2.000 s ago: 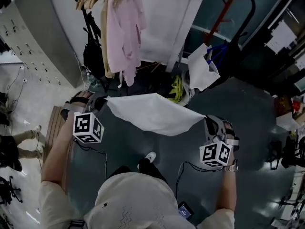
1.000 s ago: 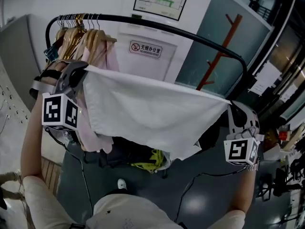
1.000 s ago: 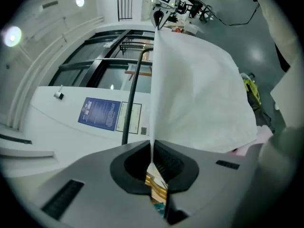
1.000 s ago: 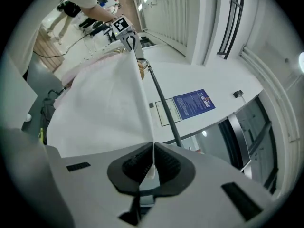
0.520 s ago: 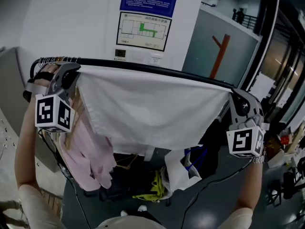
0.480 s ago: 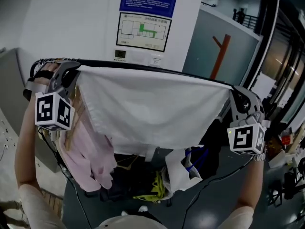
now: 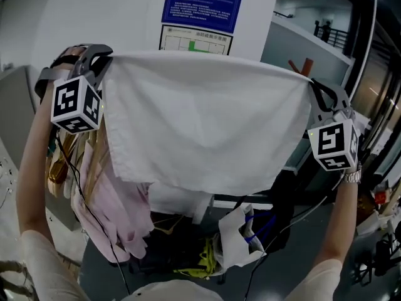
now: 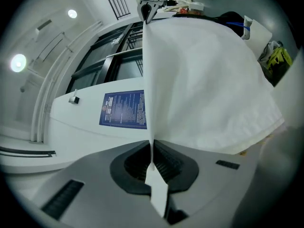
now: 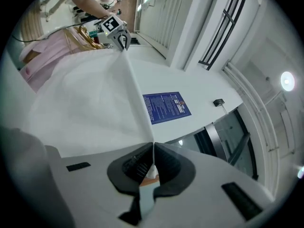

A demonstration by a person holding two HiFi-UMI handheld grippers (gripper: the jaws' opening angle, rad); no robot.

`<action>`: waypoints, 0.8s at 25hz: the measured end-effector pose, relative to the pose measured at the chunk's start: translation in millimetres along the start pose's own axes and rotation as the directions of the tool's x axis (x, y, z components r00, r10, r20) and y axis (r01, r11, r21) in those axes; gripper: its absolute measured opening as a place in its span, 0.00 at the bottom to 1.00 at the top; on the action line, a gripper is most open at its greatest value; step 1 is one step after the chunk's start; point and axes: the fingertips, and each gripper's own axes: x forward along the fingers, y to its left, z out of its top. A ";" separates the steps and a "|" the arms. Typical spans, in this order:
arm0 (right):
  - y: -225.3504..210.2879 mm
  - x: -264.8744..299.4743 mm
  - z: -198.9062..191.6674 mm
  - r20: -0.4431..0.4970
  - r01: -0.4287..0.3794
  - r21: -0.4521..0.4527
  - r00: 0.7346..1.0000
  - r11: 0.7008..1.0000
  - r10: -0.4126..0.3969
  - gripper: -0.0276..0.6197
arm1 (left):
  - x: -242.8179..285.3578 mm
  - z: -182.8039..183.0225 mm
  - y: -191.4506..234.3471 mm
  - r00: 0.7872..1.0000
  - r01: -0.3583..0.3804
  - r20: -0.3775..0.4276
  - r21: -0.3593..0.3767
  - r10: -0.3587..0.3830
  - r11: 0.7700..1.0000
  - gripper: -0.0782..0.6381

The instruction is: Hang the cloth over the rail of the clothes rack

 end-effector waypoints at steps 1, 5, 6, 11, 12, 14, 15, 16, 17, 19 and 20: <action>-0.7 4.9 0.4 -0.002 0.003 -0.007 1.000 1.000 -0.003 0.08 | 6.8 -1.4 -1.4 1.000 0.006 -0.008 -0.004 -0.006 1.000 0.13; -0.2 24.3 -3.0 -0.001 -0.005 0.001 1.000 1.000 0.005 0.08 | 34.5 -4.5 1.1 1.000 -0.005 -0.027 -0.004 0.004 1.000 0.13; 2.0 30.0 -6.6 -0.004 -0.016 0.005 1.000 1.000 0.016 0.08 | 40.8 -3.8 2.1 1.000 -0.007 -0.028 -0.003 0.007 1.000 0.13; 18.5 58.8 -29.5 -0.044 -0.082 0.000 0.996 0.997 0.082 0.08 | 69.7 4.0 -2.4 0.999 0.027 -0.035 0.029 -0.026 0.999 0.13; 22.1 63.5 -32.6 -0.048 -0.101 0.004 0.994 0.995 0.101 0.08 | 75.0 4.9 -6.8 0.998 0.040 -0.040 0.036 -0.039 0.999 0.13; 31.7 70.9 -37.3 -0.046 -0.150 0.016 0.988 0.989 0.151 0.08 | 83.4 5.3 -19.6 0.997 0.065 -0.048 0.048 -0.063 0.997 0.13; 38.3 74.5 -39.8 -0.044 -0.184 0.022 0.982 0.983 0.184 0.08 | 86.9 5.0 -27.1 0.996 0.074 -0.049 0.056 -0.072 0.996 0.13; 45.9 78.7 -42.7 -0.044 -0.222 0.026 0.974 0.975 0.223 0.08 | 90.9 4.7 -34.3 0.996 0.081 -0.046 0.066 -0.078 0.994 0.13; 53.8 83.5 -46.0 -0.048 -0.263 0.030 0.963 0.964 0.264 0.08 | 95.5 4.3 -40.5 0.996 0.088 -0.041 0.076 -0.085 0.993 0.13; 69.8 91.2 -52.7 -0.058 -0.344 0.047 0.936 0.938 0.346 0.08 | 104.1 3.4 -49.9 0.993 0.116 -0.026 0.082 -0.115 0.990 0.13; 77.0 93.4 -55.8 -0.062 -0.378 0.061 0.922 0.924 0.382 0.08 | 106.8 2.7 -53.4 0.990 0.142 -0.024 0.083 -0.140 0.986 0.13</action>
